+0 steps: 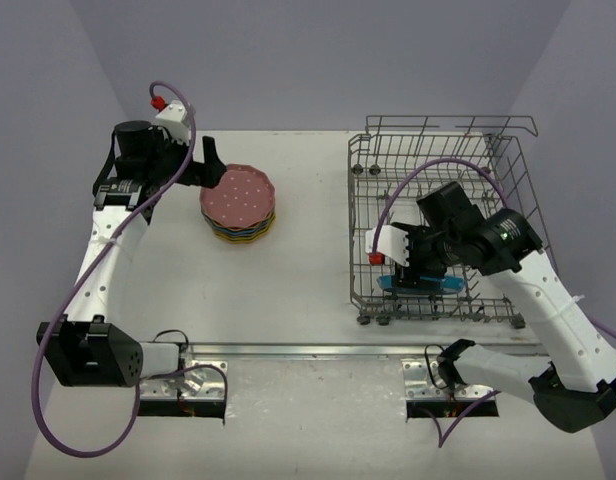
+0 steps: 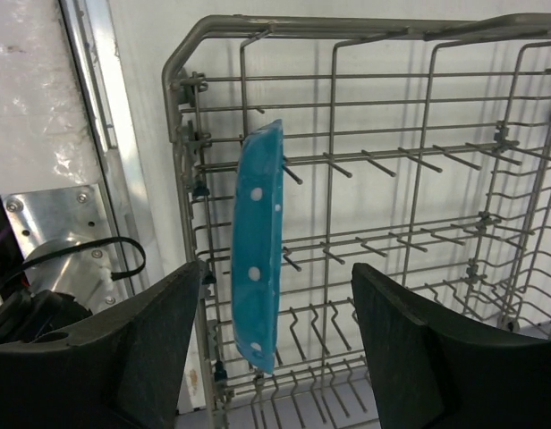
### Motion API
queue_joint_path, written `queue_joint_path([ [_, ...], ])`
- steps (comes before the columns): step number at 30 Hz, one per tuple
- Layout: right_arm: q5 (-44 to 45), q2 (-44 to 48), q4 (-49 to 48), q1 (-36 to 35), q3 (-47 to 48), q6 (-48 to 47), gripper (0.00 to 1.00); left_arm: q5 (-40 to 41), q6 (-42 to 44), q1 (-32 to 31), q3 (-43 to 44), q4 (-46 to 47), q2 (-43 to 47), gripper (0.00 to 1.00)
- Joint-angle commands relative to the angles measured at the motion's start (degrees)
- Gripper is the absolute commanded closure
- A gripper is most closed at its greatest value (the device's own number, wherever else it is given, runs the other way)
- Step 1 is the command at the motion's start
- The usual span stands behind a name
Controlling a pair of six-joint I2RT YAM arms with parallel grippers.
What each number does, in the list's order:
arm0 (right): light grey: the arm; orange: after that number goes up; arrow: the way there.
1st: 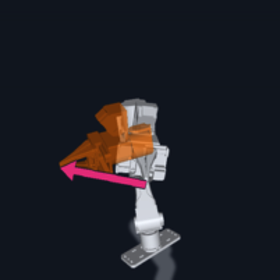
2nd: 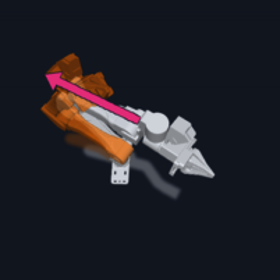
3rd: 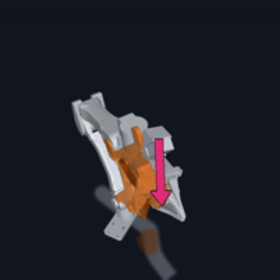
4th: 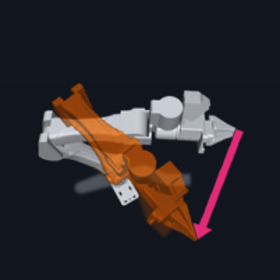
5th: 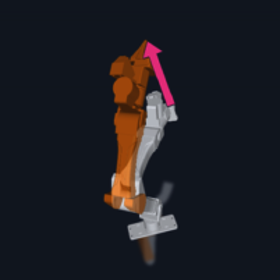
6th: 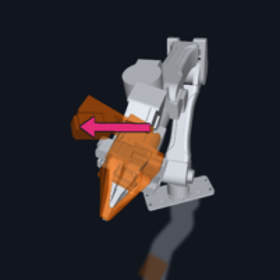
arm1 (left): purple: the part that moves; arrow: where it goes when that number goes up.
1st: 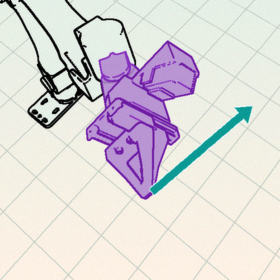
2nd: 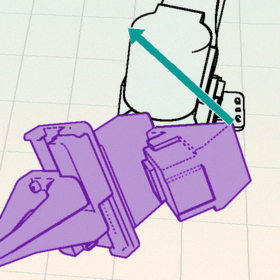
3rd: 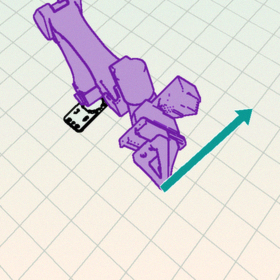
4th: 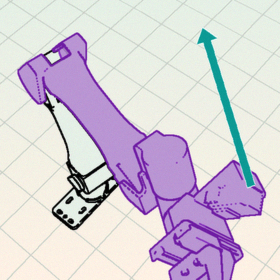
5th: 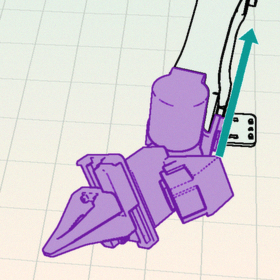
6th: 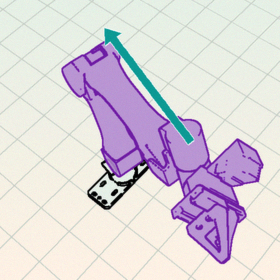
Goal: Unload the plates from the dish rack
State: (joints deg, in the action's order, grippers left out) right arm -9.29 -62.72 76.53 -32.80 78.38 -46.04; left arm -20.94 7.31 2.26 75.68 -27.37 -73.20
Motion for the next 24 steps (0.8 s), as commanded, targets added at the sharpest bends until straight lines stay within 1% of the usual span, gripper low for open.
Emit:
queue_joint_path([
  [1, -2.50, 2.24, 9.82, 0.01, -3.25, 0.53, 0.30, -3.33, 0.78, -0.42, -1.36, -1.05, 1.39, 0.00],
  [10, 5.69, 2.65, 1.24, 0.37, -11.91, -1.93, 0.28, -6.51, -2.98, -0.44, 1.12, -1.75, -0.07, 0.00],
  [16, 5.42, 0.05, -2.89, 3.89, -13.52, -5.29, 0.29, -6.39, -2.83, -0.42, 1.57, -2.51, 0.26, 0.00],
  [18, 4.33, -1.00, -4.59, 5.82, -13.69, -6.25, 0.33, -6.30, -2.69, -0.42, 1.12, -2.51, 0.71, 0.00],
  [20, 2.61, -2.26, -5.47, 7.49, -13.69, -6.93, 0.43, -6.14, -2.49, -0.50, 0.47, -2.51, 1.11, 0.00],
  [24, 1.17, -3.20, -6.23, 8.65, -14.62, -7.86, 0.52, -5.32, -2.13, -0.50, -0.10, -2.58, 1.48, 0.00],
])
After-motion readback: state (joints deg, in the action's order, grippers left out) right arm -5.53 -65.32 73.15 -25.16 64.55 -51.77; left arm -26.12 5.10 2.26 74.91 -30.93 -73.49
